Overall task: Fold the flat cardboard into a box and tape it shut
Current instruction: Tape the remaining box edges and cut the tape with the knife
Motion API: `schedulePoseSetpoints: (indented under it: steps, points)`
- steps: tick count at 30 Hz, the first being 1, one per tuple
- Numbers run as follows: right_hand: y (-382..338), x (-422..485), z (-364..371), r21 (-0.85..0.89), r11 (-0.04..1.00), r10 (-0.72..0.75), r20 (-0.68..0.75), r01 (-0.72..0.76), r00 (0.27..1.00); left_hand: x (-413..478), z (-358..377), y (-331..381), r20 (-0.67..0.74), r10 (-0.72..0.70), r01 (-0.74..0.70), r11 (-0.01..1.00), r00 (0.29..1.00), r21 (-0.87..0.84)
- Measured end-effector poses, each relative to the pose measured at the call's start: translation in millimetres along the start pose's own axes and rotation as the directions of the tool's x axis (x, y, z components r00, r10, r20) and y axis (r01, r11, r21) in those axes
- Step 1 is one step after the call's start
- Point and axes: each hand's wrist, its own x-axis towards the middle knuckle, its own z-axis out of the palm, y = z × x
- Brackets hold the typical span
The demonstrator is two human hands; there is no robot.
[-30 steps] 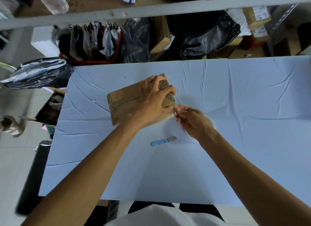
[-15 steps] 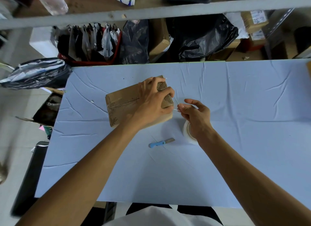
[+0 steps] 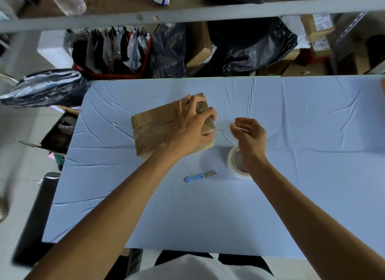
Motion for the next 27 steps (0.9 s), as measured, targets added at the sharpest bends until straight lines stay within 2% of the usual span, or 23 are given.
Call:
schedulePoseSetpoints:
  steps: [2,3,6,9,15,22,27]
  points:
    - [-2.6,-10.6,-7.3,-0.091,0.994,-0.069,-0.118,0.059,0.991,0.6,1.5,0.1,-0.004,-0.005,0.005,1.0,1.0,-0.002]
    - [-3.0,-18.0,-9.2,-0.138,0.987,-0.096,-0.124,0.078,0.988,1.2,2.1,0.1,-0.007,-0.008,0.008,1.0,1.0,0.002]
    - [-0.6,-42.6,-4.3,-0.242,0.962,-0.13,-0.008,0.124,0.992,2.4,4.1,-0.7,-0.02,-0.009,0.009,1.0,1.0,-0.017]
    - [4.3,-52.7,7.4,-0.242,0.957,-0.145,0.078,0.16,0.986,1.7,5.0,0.0,-0.027,-0.009,0.008,1.0,1.0,-0.026]
    - [5.9,-51.0,23.3,-0.198,0.955,-0.194,0.139,0.219,0.971,1.5,3.4,0.0,-0.031,-0.004,0.003,0.999,0.999,-0.038]
    - [7.0,-47.3,29.0,-0.171,0.961,-0.195,0.13,0.216,0.972,2.8,-1.3,0.1,0.013,-0.004,0.005,0.998,1.0,-0.058]
    - [12.0,-41.6,38.0,-0.24,0.946,-0.186,0.154,0.219,0.971,2.0,-11.7,-6.8,0.073,0.054,-0.047,0.995,0.996,-0.087]
